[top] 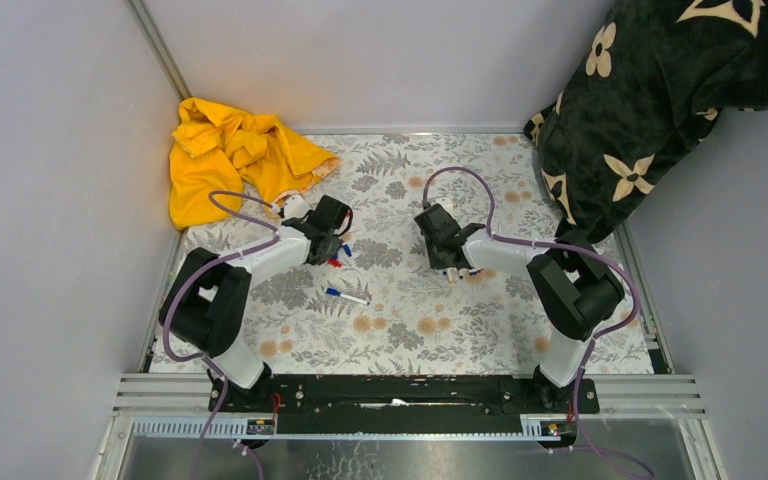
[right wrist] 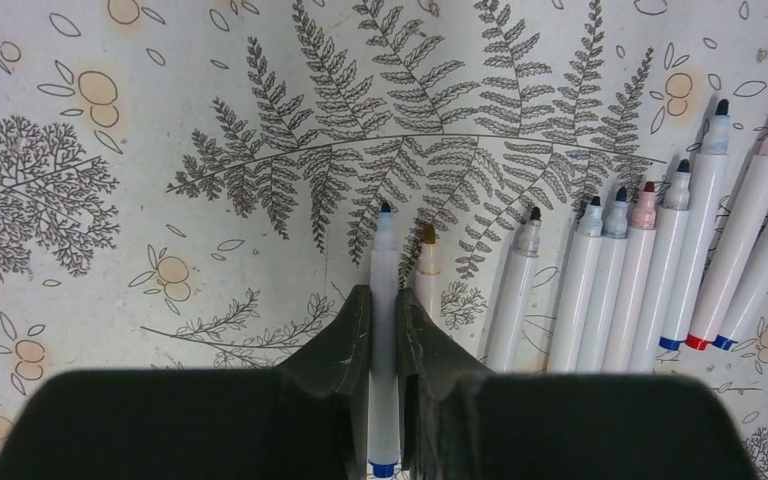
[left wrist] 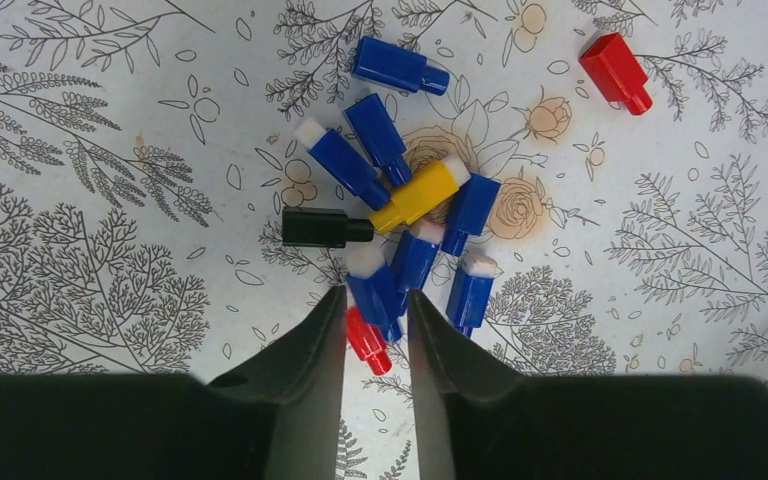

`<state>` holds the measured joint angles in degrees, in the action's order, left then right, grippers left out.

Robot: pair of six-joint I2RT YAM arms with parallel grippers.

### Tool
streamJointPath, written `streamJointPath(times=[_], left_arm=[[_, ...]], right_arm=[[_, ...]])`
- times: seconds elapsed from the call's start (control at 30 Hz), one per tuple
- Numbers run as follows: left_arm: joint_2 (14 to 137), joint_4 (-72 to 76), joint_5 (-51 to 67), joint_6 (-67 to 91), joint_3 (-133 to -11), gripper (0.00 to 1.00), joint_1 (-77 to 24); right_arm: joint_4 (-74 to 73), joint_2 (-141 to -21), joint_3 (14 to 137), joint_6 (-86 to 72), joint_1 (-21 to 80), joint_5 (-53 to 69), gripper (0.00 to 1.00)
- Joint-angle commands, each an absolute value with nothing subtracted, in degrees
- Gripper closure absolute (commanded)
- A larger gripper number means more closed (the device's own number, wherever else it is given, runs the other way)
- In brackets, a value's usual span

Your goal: Open the pen caps

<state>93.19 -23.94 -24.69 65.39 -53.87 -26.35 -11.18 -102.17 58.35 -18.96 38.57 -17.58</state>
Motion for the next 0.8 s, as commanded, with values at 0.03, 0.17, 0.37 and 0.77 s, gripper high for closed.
streamJointPath(times=[0.03,0.17,0.37,0.77], left_arm=[[93.9,-24.3,-27.2,64.5,-54.6,0.63,-26.8],[93.3,-24.3,-27.3,64.6,-55.3,0.63,-26.8],[90.5,-25.8,-27.8,64.8,-57.2,0.59,-26.8],[77.4,-30.1,-26.5,63.1,-59.1,0.26,-26.8]], right_arm=[[-11.7,-104.0,58.4,-18.2,38.6,-20.8,0.82],[-12.0,-103.7,58.5,-17.8,38.7,-20.7,0.75],[-13.3,-102.4,60.9,-16.0,38.6,-20.3,0.7],[-15.8,-97.2,66.3,-7.8,42.1,-6.5,0.55]])
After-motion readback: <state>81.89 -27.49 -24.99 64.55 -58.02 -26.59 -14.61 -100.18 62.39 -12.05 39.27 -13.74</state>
